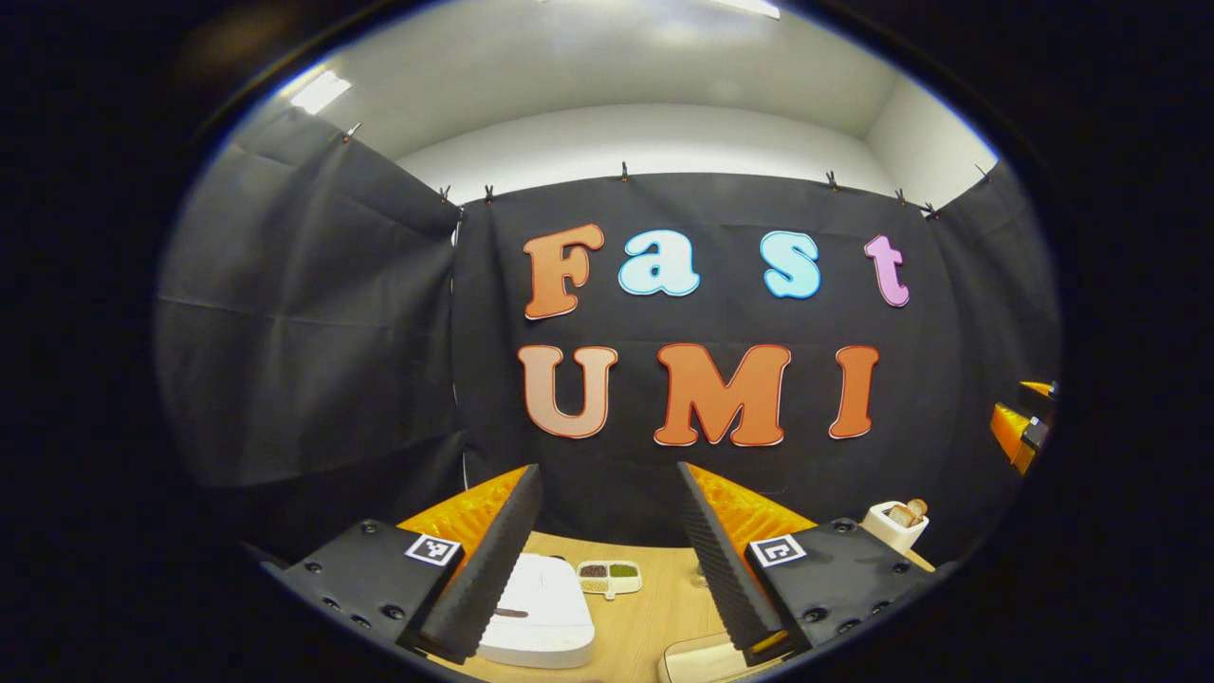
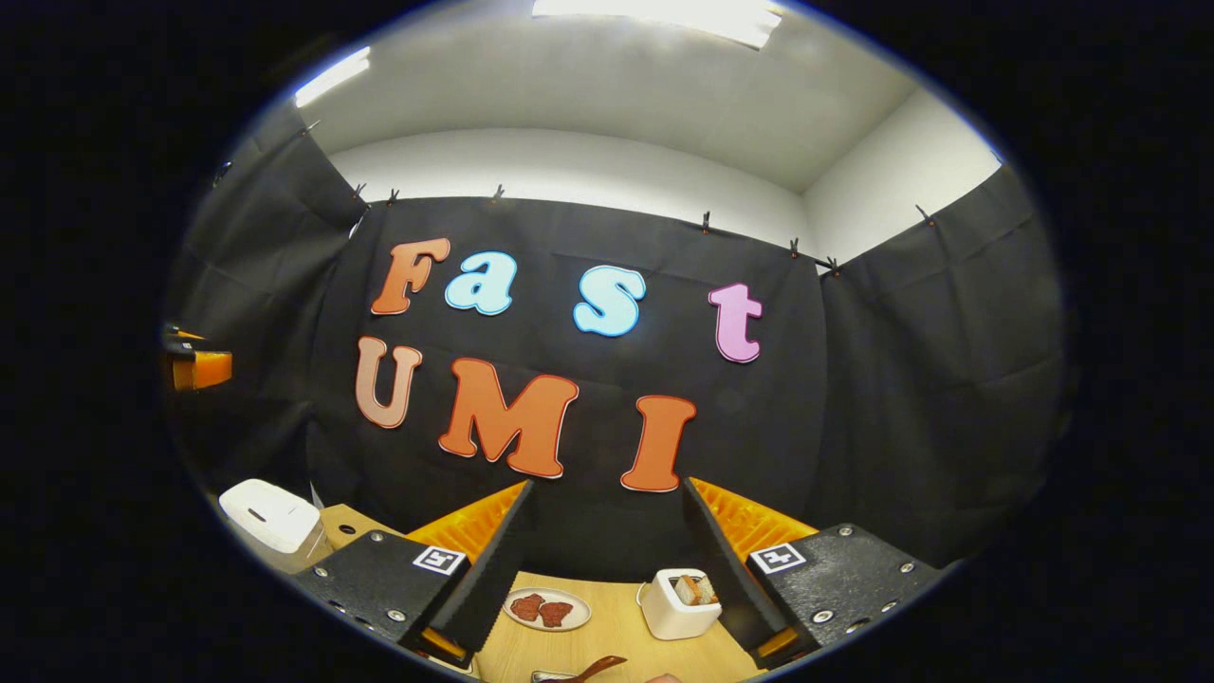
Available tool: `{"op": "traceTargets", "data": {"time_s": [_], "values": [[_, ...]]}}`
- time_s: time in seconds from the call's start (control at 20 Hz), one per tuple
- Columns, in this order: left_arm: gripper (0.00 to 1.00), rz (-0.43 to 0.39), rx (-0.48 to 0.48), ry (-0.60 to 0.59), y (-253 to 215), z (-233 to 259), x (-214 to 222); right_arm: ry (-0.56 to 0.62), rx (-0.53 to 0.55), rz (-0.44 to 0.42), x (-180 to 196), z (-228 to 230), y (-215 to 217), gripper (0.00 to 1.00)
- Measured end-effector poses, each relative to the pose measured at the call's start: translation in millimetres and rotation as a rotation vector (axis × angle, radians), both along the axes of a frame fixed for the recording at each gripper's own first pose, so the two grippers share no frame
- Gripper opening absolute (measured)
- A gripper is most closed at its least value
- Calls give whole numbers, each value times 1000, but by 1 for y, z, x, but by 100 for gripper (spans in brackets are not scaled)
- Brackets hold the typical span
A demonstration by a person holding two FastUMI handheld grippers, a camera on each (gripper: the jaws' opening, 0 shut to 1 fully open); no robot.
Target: Close the left gripper, press the button to open the rice cooker; take a wooden spoon from the chopstick holder with the right hand, scoop a spoonful of rice and pour it into the rice cooker, then put the wooden spoon back into the chopstick holder.
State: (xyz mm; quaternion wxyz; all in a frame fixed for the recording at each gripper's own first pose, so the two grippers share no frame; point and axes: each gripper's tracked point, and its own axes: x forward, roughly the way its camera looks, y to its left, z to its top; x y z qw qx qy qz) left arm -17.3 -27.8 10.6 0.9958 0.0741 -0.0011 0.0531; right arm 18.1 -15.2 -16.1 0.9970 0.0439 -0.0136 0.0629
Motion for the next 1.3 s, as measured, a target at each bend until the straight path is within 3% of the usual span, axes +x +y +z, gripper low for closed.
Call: {"op": "traceTargets", "data": {"time_s": [0.1,0.15,0.2,0.4,0.45,0.8,0.95,1.3], "values": [[95,-4,14,-1,1,0,3,1,3,-12,-1,0,-4,94],[87,-10,17,-2,0,1,3,1,8,-14,-1,-1,-5,94],[87,-30,14,8,-7,-4,4,6,12,-12,-1,-3,-3,94],[12,11,12,68,8,-20,14,24,-3,-18,-4,-11,-5,94],[6,16,-4,96,10,-24,13,28,-5,-22,-5,-12,-6,94],[5,36,-168,357,48,-80,39,64,-32,-67,-12,-22,-21,94],[5,155,-214,501,91,-113,50,87,-43,-92,-19,-30,-30,94],[5,255,-398,862,141,-207,56,158,-66,-168,-31,-52,-44,93]]}}
